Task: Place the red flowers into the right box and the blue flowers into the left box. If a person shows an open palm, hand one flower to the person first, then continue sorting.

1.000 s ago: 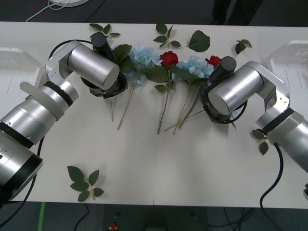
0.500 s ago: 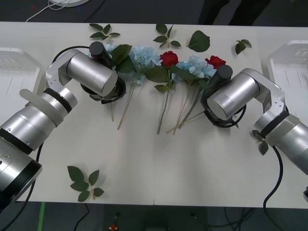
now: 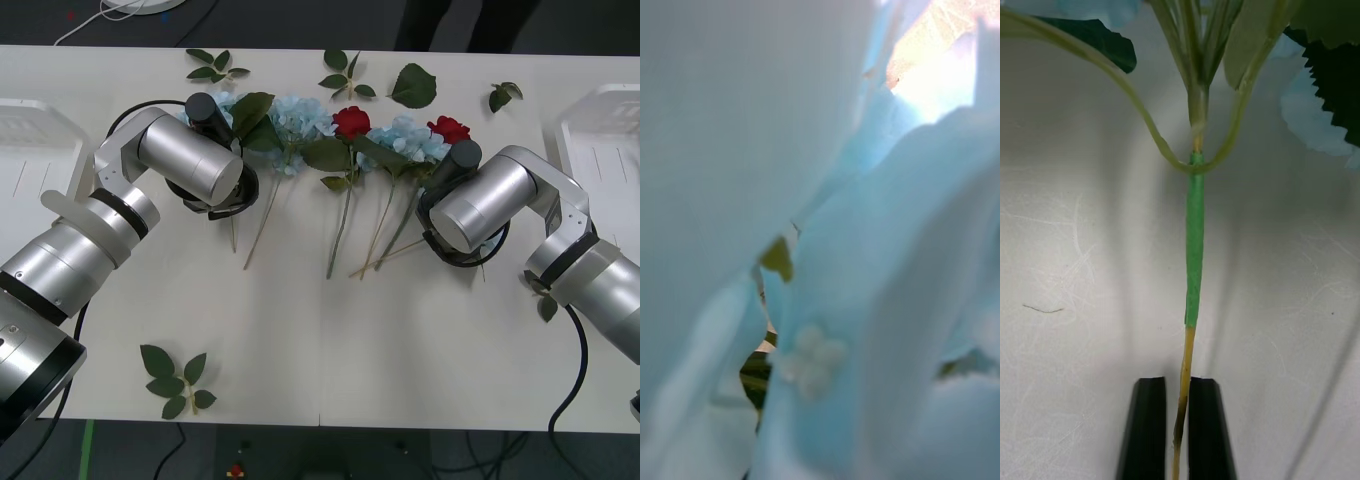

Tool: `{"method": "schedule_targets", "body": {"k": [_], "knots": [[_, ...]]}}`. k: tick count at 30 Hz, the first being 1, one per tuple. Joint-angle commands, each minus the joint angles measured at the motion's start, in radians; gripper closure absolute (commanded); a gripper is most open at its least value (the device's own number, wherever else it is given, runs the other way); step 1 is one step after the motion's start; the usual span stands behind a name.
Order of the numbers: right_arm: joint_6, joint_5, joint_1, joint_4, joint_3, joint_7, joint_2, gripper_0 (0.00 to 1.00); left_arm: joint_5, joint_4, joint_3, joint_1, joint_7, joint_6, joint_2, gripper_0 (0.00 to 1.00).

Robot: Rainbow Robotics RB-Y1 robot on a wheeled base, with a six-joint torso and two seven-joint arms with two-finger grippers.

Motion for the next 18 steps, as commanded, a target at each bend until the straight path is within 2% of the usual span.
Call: {"method": "schedule_targets", "body": {"k": [1, 9, 13, 16, 18], "knots": [[-0.006, 0.009, -0.044, -0.011, 0.000, -0.001, 0.014, 1.00, -0.011, -0.011, 0.004, 0.010, -0.047, -0.012, 0.031, 1.00], [0.021, -0.038, -0.037, -0.072, -0.045, 0.063, -0.026, 1.00, -0.016, -0.013, 0.004, 0.013, -0.041, -0.013, 0.031, 1.00], [0.097, -0.092, -0.011, -0.146, -0.131, 0.160, -0.046, 1.00, -0.050, -0.036, 0.033, 0.013, -0.039, -0.005, 0.031, 1.00], [0.147, -0.118, 0.024, -0.222, -0.189, 0.226, -0.072, 1.00, -0.060, -0.102, 0.122, 0.013, -0.045, 0.071, 0.035, 1.00], [0.178, -0.138, 0.045, -0.268, -0.224, 0.276, -0.095, 1.00, -0.065, -0.183, 0.197, 0.013, -0.053, 0.176, 0.040, 1.00]]}}
